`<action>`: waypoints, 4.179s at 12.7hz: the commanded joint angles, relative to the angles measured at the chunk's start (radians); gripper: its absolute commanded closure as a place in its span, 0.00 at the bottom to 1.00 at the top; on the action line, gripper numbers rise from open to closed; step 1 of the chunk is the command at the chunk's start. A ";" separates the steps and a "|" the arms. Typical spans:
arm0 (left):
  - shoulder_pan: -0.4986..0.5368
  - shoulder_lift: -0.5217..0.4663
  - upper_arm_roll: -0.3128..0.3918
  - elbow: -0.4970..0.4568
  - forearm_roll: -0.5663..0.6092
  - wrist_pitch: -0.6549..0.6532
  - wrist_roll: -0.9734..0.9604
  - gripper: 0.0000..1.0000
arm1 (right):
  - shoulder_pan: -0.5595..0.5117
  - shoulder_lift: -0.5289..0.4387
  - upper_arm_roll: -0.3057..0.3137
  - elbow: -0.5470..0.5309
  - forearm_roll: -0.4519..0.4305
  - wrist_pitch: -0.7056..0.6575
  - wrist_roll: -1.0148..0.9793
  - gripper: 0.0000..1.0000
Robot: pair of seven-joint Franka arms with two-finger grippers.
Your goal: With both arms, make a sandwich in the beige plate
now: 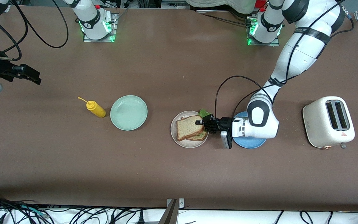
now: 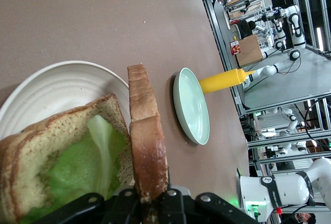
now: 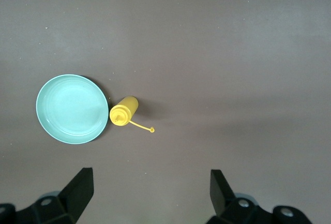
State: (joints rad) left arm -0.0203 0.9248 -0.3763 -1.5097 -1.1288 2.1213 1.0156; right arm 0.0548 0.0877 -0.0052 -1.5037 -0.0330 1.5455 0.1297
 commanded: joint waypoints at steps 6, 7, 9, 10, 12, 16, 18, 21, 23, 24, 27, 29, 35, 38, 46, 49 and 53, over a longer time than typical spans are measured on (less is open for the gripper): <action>0.010 -0.061 0.036 -0.009 0.023 0.005 0.014 0.00 | 0.007 0.003 -0.012 0.007 0.024 0.002 -0.016 0.00; 0.010 -0.073 0.042 -0.004 0.067 0.005 0.003 0.00 | 0.007 0.003 -0.013 0.007 0.022 0.002 -0.016 0.00; 0.014 -0.107 0.046 -0.004 0.144 0.005 -0.073 0.00 | 0.005 0.003 -0.012 0.007 0.024 0.002 -0.016 0.00; 0.014 -0.127 0.050 -0.006 0.176 0.002 -0.124 0.00 | 0.005 0.003 -0.013 0.007 0.024 0.002 -0.018 0.00; 0.013 -0.193 0.053 -0.004 0.312 -0.001 -0.289 0.00 | 0.005 0.003 -0.013 0.007 0.024 0.002 -0.018 0.00; -0.001 -0.296 0.045 -0.003 0.558 -0.046 -0.589 0.00 | 0.005 0.003 -0.013 0.005 0.024 0.002 -0.018 0.00; -0.004 -0.342 0.043 -0.003 0.652 -0.084 -0.725 0.00 | 0.005 0.003 -0.013 0.005 0.024 0.002 -0.016 0.00; -0.004 -0.437 0.017 0.000 0.851 -0.182 -0.912 0.00 | 0.005 0.003 -0.013 0.007 0.024 0.002 -0.018 0.00; -0.001 -0.507 0.017 0.006 0.932 -0.269 -0.943 0.00 | 0.007 0.003 -0.012 0.005 0.024 0.002 -0.016 0.00; 0.000 -0.539 0.025 0.023 0.960 -0.329 -0.950 0.00 | 0.005 0.003 -0.012 0.003 0.024 0.002 -0.018 0.00; 0.008 -0.627 0.031 0.091 1.120 -0.527 -1.002 0.00 | 0.005 0.003 -0.013 0.003 0.024 0.002 -0.018 0.00; -0.003 -0.700 0.066 0.089 1.187 -0.587 -1.003 0.00 | 0.005 0.003 -0.013 0.003 0.024 0.002 -0.018 0.00; -0.075 -0.908 0.238 -0.089 1.159 -0.583 -0.974 0.00 | 0.007 0.003 -0.012 0.003 0.024 0.004 -0.016 0.00; -0.078 -0.989 0.289 -0.173 1.167 -0.551 -0.896 0.00 | 0.007 0.003 -0.012 0.003 0.024 0.004 -0.016 0.00; -0.059 -0.972 0.369 -0.136 1.173 -0.607 -0.828 0.00 | 0.007 0.003 -0.010 0.003 0.024 0.002 -0.016 0.00; -0.018 -0.971 0.370 -0.113 1.161 -0.616 -0.830 0.00 | 0.007 0.003 -0.010 0.003 0.024 0.002 -0.016 0.00; -0.007 -0.945 0.370 -0.064 1.161 -0.624 -0.836 0.00 | 0.007 0.001 -0.012 0.003 0.024 0.001 -0.016 0.00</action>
State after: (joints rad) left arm -0.0311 -0.0417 -0.0013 -1.6247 0.0279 1.5230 0.1962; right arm 0.0567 0.0921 -0.0081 -1.5042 -0.0305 1.5481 0.1295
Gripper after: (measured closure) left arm 0.000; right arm 0.000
